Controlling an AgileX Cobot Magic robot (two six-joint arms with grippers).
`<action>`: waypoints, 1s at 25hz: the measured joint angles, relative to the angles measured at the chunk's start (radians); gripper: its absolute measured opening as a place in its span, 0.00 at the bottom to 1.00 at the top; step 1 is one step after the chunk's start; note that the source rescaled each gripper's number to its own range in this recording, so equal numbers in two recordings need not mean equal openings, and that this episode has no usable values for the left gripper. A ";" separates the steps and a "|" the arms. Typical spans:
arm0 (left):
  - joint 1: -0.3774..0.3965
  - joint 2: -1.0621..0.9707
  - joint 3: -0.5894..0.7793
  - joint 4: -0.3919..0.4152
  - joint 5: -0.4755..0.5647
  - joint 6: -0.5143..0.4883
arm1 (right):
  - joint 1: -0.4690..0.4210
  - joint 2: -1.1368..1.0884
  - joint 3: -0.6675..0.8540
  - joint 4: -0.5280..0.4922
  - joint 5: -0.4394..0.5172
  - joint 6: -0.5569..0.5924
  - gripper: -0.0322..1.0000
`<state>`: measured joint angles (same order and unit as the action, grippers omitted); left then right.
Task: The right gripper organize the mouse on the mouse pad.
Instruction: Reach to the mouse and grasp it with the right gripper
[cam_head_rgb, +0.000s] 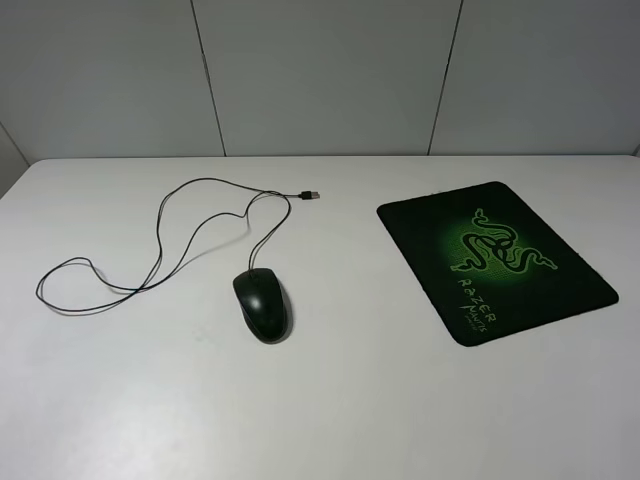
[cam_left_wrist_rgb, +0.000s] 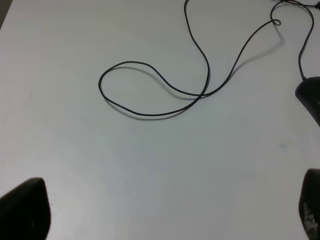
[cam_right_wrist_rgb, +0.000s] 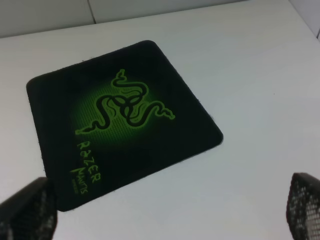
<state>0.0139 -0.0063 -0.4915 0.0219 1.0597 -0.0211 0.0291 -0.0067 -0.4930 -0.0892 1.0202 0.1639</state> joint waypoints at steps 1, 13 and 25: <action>0.000 0.000 0.000 0.000 0.000 0.000 | 0.000 0.000 0.000 0.000 0.000 0.000 1.00; 0.000 0.000 0.000 0.000 0.000 0.000 | 0.000 0.000 0.000 0.001 0.000 0.000 1.00; 0.000 0.000 0.000 0.000 0.000 0.000 | 0.000 0.204 -0.126 0.042 0.039 -0.064 1.00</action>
<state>0.0139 -0.0063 -0.4915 0.0219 1.0597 -0.0211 0.0291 0.1969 -0.6193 -0.0470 1.0593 0.0999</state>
